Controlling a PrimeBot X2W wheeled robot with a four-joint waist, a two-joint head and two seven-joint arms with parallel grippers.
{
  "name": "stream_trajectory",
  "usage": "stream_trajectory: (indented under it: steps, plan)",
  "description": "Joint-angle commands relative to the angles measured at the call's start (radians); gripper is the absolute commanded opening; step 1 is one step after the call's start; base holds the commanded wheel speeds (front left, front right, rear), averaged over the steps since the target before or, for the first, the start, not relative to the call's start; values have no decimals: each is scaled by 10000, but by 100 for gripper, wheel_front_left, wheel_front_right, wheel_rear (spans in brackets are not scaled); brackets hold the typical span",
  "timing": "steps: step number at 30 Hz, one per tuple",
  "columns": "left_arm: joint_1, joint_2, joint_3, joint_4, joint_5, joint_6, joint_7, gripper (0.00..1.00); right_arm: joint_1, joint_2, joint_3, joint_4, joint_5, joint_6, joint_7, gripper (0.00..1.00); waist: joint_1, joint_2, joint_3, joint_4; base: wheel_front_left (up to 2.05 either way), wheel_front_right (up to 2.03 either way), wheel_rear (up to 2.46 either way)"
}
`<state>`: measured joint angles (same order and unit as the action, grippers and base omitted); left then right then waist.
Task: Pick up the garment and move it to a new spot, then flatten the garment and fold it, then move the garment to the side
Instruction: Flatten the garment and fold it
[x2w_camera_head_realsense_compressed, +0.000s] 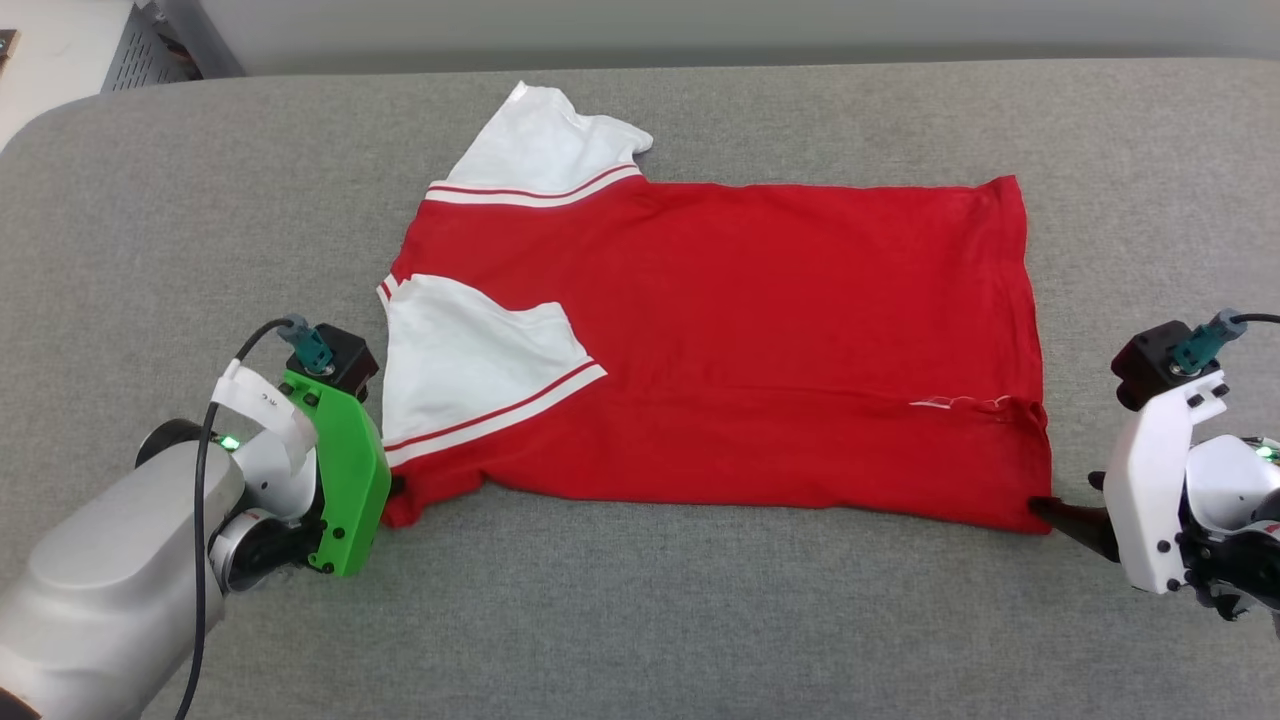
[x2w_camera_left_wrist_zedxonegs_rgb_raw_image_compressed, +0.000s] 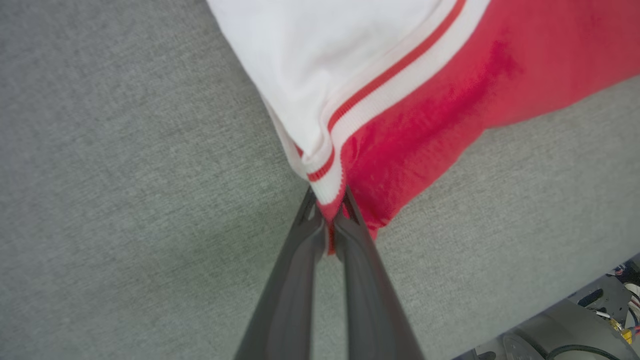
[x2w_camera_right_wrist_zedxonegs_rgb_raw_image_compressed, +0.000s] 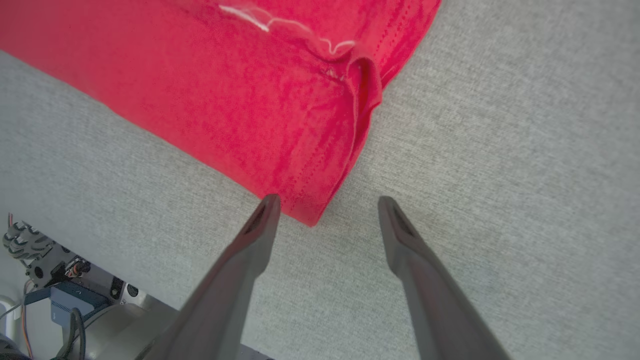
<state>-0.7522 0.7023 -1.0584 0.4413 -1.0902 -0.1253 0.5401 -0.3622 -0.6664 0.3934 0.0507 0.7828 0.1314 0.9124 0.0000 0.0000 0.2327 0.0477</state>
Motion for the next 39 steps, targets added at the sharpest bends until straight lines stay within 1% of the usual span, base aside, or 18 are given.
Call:
stream_trajectory:
  steps: [1,4,7,11,14,15,16,17,22,24,27,32,39]
  plan:
    - [-203,-13,-28,-31,150,-52,-87,0,-207,161,56,181,-146,-7,-15,100,0,0,186,142,0,0,0]
    - [-358,-49,-85,-74,239,-52,-198,0,-332,523,207,789,-405,-7,-217,100,0,0,375,239,0,0,0]
    - [-459,-46,-135,-119,284,-53,-290,0,-352,728,521,1446,-746,-7,-477,100,0,0,534,291,0,0,0]
    - [-551,-27,-192,-147,332,-53,-420,0,-215,978,990,2127,-707,-7,-650,100,0,0,690,340,0,0,0]
    - [-534,-8,-230,-119,329,-53,-514,0,-234,1064,1227,2374,-583,-7,-901,100,0,0,728,321,0,0,0]
    - [-511,-2,-242,-95,314,-53,-548,0,-275,1071,1291,2433,-532,-7,-1008,49,0,0,708,306,0,0,0]
    - [-484,7,-257,-70,307,-53,-577,0,-331,1062,1317,2440,-519,-7,-1173,9,0,0,670,286,0,0,0]
    - [-444,17,-288,-43,304,-53,-609,0,-394,1035,1345,2442,-504,-7,-1383,0,0,0,605,271,0,0,0]
    - [-246,131,-372,26,235,-53,-801,0,-460,835,1237,2195,-220,-7,-2233,0,0,0,133,224,0,0,0]
    - [-93,245,-418,-17,153,-53,-825,0,-341,790,1111,1970,1,-7,-2528,0,0,0,-153,177,0,0,0]
    - [142,554,-471,-236,28,-53,-800,0,-9,539,972,1518,207,-7,-2762,0,0,0,-539,134,0,0,0]
    - [579,1039,-537,-868,-227,11,-616,0,727,117,610,748,464,-7,-2844,0,0,0,-986,130,0,0,0]
    - [1278,1535,-677,-1940,-454,428,-491,0,1987,-291,-144,-225,564,-7,-2357,0,0,0,-1188,135,0,0,0]
